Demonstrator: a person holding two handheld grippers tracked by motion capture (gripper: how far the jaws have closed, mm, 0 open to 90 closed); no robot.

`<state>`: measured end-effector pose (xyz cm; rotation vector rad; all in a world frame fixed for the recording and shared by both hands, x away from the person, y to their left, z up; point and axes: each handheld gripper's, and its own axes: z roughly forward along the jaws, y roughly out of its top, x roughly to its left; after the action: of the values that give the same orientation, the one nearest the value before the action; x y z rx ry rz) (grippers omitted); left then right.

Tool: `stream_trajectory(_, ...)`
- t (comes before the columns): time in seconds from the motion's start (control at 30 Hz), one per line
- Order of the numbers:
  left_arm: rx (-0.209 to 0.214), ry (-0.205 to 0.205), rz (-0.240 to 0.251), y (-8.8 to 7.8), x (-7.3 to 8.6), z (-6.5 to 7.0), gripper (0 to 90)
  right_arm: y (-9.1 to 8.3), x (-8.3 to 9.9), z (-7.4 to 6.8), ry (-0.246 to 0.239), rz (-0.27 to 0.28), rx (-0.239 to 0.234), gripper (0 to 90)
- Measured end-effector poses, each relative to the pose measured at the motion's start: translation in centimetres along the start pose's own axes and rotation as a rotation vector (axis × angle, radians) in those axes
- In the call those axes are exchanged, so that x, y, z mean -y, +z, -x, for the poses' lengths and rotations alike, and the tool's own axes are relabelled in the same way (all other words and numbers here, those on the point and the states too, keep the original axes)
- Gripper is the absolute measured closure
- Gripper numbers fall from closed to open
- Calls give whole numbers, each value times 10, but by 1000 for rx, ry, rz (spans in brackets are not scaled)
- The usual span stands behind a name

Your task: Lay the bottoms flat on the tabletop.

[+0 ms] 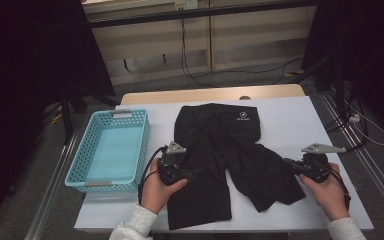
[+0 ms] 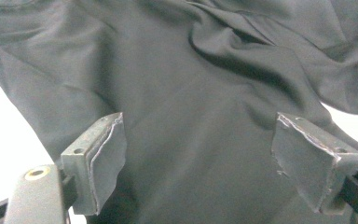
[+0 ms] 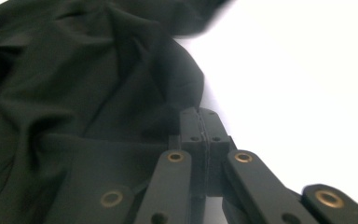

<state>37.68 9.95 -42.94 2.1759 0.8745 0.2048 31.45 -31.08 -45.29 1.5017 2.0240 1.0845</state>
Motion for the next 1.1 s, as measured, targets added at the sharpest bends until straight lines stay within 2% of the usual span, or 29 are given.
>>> stream_trajectory(0.13, 11, 10, 6, 1, -1, 3, 186, 6, 4, 11, -16, -19, 68, 892)
stream_trajectory(0.23, 14, 7, 15, 1, -1, 4, 187, 9, 6, 15, -25, -22, 94, 891)
stream_trajectory(0.3, 17, 7, 16, 1, -2, 5, 188, 10, 6, 14, -48, -32, 109, 888)
stream_trajectory(0.33, 17, 7, 17, 1, -2, 5, 188, 10, 6, 14, -50, -27, 113, 876)
stream_trajectory(0.4, 17, 9, 16, 1, -1, 5, 188, 9, 5, 13, -56, -16, 137, 772)
stream_trajectory(0.43, 19, 8, 17, 1, -1, 5, 188, 8, 5, 11, -66, -14, 133, 745)
stream_trajectory(0.5, 19, 13, 11, 1, -1, 4, 188, 5, 2, 6, -85, -5, 116, 704)
stream_trajectory(0.57, 18, 11, 12, 1, -1, 4, 188, -1, -2, -3, -123, -3, 88, 666)
stream_trajectory(0.7, 15, 10, 13, 1, -1, 3, 188, -6, -11, -26, -154, 26, 8, 618)
stream_trajectory(0.77, 8, 11, 15, 0, -2, 4, 187, -4, -13, -39, -179, 26, -23, 598)
stream_trajectory(0.93, 6, 12, 15, -1, -2, 3, 186, 7, -13, -70, -213, 2, -153, 585)
stream_trajectory(1.1, 7, 8, 17, -1, -1, 3, 186, 20, -13, -99, -291, -39, -221, 579)
